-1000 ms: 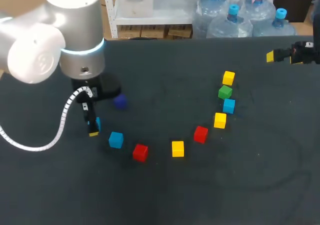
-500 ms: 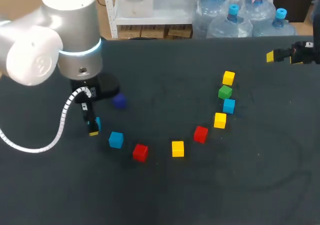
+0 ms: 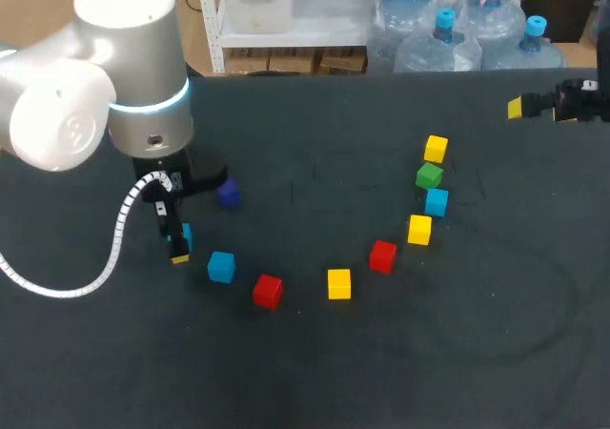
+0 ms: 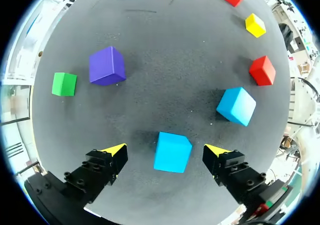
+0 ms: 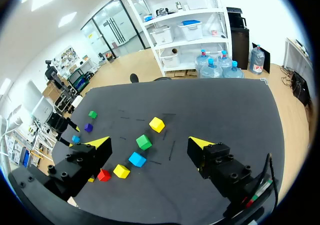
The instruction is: Place the blue cubes, place green cubes on the blue cubes, place the yellow cubes on the green cubes, then place the red cubes on the yellow cubes, and place purple cube on the red cubes.
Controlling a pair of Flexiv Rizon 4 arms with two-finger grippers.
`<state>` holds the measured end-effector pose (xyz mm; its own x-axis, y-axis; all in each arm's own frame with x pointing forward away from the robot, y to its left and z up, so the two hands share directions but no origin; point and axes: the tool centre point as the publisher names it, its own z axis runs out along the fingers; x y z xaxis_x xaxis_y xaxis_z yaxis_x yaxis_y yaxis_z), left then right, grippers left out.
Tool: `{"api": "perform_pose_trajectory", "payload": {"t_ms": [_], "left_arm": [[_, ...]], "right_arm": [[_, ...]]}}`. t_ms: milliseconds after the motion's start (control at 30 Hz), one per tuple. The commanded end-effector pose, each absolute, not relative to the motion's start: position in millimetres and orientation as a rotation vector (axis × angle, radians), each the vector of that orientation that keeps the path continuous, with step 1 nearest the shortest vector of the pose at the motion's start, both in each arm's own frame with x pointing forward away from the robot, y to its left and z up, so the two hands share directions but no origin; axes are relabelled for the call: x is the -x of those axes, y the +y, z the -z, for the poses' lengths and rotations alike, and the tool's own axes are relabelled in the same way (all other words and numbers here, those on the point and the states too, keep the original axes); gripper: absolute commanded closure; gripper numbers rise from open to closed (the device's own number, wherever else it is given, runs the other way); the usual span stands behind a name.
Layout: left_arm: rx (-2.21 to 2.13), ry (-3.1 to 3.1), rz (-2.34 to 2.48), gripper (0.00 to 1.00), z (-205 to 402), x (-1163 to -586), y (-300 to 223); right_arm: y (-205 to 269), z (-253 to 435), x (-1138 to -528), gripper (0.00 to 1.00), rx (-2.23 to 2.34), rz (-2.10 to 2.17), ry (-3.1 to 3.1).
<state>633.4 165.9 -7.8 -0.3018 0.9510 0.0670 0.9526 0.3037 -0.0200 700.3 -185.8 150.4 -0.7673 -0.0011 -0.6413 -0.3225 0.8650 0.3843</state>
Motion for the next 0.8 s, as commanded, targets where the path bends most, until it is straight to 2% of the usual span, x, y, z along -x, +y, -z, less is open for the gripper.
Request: {"api": "perform_pose_trajectory", "payload": {"t_ms": [33, 67, 300, 800], "left_arm": [[1.826, -2.487, 0.04, 0.82, 8, -630, 168], [1.831, -2.484, 0.041, 1.0, 9, -630, 168], [1.87, -2.445, 0.061, 1.0, 10, -628, 159], [1.996, -2.412, 0.229, 1.0, -36, -621, 115]], "right_arm": [[-185, -150, -700, 0.0, 0.231, -0.635, 2.375], [-185, -150, -700, 0.0, 0.231, -0.635, 2.375], [-185, -150, -700, 0.0, 0.231, -0.635, 2.375], [-185, -150, -700, 0.0, 0.231, -0.635, 2.375]]}}
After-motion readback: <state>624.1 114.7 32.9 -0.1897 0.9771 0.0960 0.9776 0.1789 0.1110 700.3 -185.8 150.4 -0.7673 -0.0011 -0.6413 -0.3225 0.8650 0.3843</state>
